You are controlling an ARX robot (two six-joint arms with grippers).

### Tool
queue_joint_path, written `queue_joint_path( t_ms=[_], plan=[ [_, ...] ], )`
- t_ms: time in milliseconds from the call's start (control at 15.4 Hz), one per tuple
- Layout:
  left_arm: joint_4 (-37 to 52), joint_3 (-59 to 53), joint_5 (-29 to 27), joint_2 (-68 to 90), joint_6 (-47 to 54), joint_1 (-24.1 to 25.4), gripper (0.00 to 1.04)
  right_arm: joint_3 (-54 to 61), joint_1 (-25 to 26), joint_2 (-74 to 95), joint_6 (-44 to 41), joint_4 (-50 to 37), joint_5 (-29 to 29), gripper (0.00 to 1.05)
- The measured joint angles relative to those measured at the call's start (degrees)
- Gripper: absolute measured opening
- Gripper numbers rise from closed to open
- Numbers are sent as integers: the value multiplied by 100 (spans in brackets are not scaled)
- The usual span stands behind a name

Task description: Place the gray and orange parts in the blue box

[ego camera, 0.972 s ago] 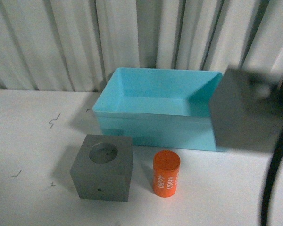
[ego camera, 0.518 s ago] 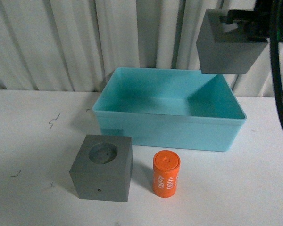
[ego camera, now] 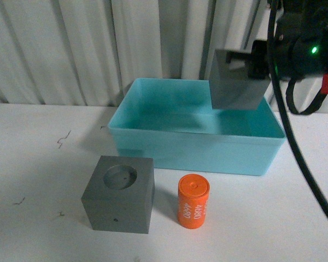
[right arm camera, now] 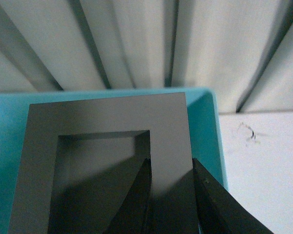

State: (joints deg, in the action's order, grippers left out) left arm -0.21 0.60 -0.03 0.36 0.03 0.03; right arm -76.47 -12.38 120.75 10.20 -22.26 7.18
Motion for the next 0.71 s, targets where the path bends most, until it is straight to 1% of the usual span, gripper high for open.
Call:
queue_joint_path(
  t_ms=[194,259,324,389,453,583,648,712],
  plan=[
    [0,0,-2,0,0,0,98,-94,-20,496,184,269,155,18],
    [0,0,0,0,0,0,98,-507,-77,599,352,354,216,18],
    [0,0,0,0,0,0,98,-610,-116,649,374,428,225,49],
    [0,0,0,0,0,0,98,-608,-116,649,372,417,223,60],
    [0,0,0,0,0,0,98,-538,-111,627,378,173,284,73],
    [0,0,0,0,0,0,98,-122,-61,234,400,-197,313,95],
    [0,0,-2,0,0,0,98,262,20,-251,387,-442,273,100],
    [0,0,0,0,0,0,98,774,133,-1051,267,-686,245,97]
  ],
)
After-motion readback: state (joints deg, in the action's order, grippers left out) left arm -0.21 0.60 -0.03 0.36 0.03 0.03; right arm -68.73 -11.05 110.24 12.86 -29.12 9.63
